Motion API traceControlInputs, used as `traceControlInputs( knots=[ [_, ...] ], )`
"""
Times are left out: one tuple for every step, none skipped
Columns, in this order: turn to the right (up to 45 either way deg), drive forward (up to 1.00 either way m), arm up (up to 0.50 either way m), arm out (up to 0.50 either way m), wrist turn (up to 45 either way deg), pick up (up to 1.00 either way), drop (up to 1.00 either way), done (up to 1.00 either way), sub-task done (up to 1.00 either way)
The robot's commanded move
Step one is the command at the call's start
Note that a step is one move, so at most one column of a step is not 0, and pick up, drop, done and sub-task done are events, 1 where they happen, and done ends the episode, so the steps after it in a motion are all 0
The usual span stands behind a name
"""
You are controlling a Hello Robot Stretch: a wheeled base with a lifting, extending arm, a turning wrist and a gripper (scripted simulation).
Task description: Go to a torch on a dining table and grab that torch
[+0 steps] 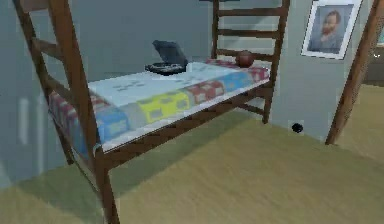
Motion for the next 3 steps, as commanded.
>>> traceControlInputs(
  knots=[
    [0.0, 0.50, 0.00, 0.00, 0.0, 0.00, 0.00, 0.00, 0.00],
    [42.0, 0.00, 0.00, 0.00, 0.0, 0.00, 0.00, 0.00, 0.00],
    [0.0, 0.75, 0.00, 0.00, 0.0, 0.00, 0.00, 0.00, 0.00]
  ],
)
